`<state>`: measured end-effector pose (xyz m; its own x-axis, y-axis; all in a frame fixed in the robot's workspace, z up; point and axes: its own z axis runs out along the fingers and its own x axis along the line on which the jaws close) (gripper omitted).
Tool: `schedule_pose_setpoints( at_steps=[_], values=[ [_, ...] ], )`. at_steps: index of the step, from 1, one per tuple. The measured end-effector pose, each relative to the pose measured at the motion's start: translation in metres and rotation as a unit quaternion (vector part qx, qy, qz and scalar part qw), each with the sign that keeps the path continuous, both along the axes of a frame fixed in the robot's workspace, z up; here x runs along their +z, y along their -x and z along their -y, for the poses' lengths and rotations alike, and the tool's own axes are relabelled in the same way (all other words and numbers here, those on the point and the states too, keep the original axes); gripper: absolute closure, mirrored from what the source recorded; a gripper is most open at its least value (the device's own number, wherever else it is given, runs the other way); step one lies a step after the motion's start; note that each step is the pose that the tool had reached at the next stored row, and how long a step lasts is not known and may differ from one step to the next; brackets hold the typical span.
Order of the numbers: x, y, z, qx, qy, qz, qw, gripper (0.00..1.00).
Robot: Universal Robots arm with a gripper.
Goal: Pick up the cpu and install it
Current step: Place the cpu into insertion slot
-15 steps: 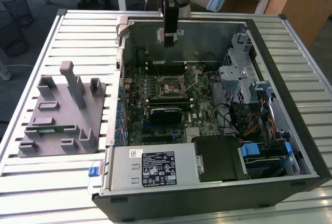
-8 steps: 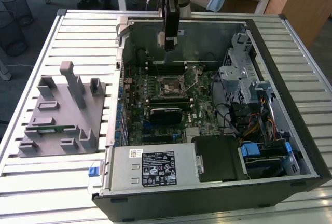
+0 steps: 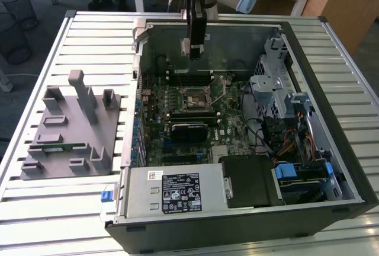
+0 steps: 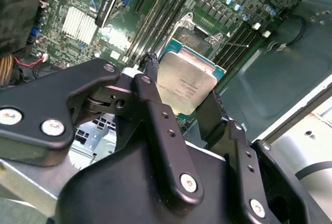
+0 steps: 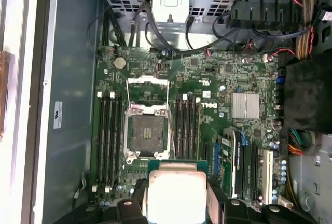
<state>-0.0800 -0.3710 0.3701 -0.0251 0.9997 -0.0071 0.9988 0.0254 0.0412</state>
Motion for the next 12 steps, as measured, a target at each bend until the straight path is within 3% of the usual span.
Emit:
schedule_pose_setpoints(
  at_steps=[12],
  values=[
    [-0.0122,-0.003,-0.0029,0.000,0.0000,-0.0004,1.0000,0.46]
  ],
)
